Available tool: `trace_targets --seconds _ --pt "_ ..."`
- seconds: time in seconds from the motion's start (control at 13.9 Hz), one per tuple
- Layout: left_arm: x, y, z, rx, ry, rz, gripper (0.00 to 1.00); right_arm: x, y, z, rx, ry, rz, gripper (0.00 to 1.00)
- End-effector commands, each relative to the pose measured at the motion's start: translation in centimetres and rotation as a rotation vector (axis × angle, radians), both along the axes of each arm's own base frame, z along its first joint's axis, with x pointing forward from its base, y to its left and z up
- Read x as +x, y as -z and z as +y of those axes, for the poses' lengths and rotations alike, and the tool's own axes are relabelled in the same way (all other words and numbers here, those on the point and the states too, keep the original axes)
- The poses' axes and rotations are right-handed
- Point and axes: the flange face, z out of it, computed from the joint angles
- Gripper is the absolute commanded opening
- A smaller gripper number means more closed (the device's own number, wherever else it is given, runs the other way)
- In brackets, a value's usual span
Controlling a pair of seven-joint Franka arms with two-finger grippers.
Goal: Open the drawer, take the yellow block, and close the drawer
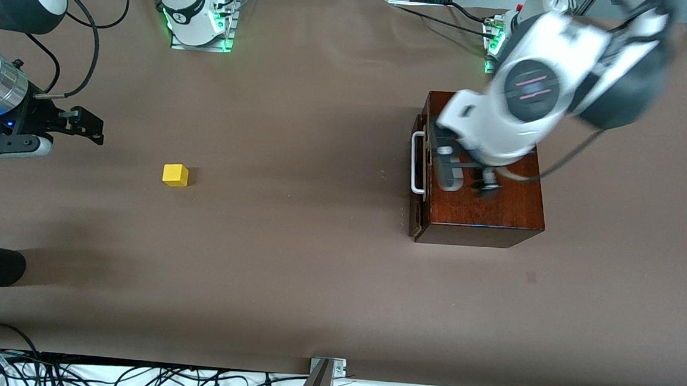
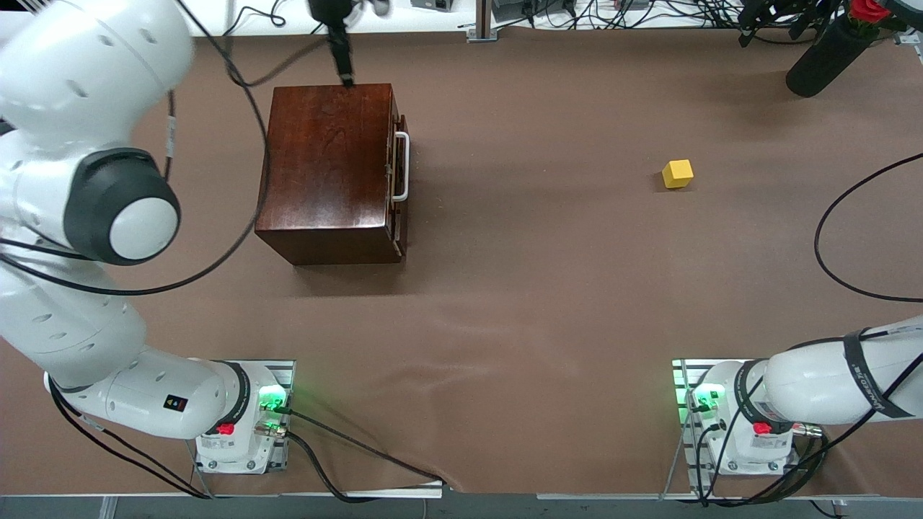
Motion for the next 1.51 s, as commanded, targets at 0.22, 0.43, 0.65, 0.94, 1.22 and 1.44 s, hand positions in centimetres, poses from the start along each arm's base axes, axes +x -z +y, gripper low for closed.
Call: trace_targets --seconds 0.22,0.43,0.65,0.94,1.22,1.44 --pt "3.0 -4.7 11.3 -0.029 -0.185 -0.152 1.0 0.2 -0.6 0.8 -0.004 -0.004 0.004 1.0" --pt "-0.1 -6.5 14.2 -0.042 -0.383 -0.265 1.0 0.3 -0.5 0.7 -0.004 -0.009 0.002 1.0" --pt "-3.9 -6.8 16.1 -0.042 -0.729 -0.263 1.0 0.3 -0.5 0.9 -0.004 -0.004 0.005 1.0" --pt "-4.9 -5.5 19.4 -0.006 -1.017 -0.249 1.0 0.3 -0.5 0.9 -0.004 -0.004 0.005 1.0" --pt "-4.6 -5.2 19.8 -0.002 -1.03 -0.245 1.0 0.3 -0.5 1.0 -0.003 -0.005 0.005 1.0" --pt "-4.6 -4.9 20.8 -0.003 -1.143 -0.229 1.0 0.3 -0.5 0.6 -0.005 0.001 0.005 1.0"
